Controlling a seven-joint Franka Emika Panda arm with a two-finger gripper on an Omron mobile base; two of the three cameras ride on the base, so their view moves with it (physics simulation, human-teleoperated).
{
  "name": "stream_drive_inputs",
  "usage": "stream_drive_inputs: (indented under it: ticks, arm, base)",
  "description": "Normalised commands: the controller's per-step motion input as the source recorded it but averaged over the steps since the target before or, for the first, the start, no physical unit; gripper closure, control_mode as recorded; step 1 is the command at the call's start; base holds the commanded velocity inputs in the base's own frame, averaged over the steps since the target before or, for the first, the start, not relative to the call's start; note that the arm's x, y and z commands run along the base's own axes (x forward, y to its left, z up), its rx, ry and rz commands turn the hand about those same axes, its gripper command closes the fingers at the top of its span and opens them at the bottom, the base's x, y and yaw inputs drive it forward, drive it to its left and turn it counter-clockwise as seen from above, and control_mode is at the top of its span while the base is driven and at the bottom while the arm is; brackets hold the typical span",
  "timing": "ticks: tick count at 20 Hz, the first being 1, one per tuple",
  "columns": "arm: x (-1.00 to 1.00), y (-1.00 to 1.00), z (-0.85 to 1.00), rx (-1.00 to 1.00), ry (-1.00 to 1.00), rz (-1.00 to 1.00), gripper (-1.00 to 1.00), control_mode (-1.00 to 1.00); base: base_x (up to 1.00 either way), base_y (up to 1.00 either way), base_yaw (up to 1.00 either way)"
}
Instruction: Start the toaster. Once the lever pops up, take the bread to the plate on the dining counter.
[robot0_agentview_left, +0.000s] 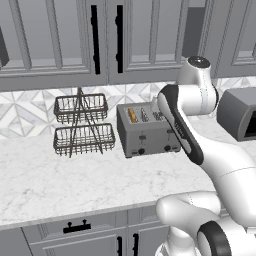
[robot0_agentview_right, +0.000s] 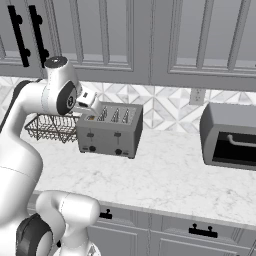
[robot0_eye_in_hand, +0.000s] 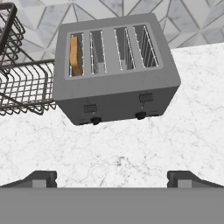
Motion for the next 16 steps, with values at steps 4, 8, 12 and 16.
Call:
stream_drive_inputs:
  ticks: [4,8,12,16]
  arm:
    - [0.00,0.00,0.00,0.00,0.00,0.00,-1.00,-1.00]
    - [0.00,0.00,0.00,0.00,0.00,0.00,-1.00,-1.00]
    - [0.00,0.00,0.00,0.00,0.00,0.00,-1.00,-1.00]
    - [0.00,0.00,0.00,0.00,0.00,0.00,-1.00,-1.00]
  base:
    - [0.00,0.00,0.00]
    - [0.00,0.00,0.00]
    - [0.00,0.00,0.00]
    - [0.00,0.00,0.00]
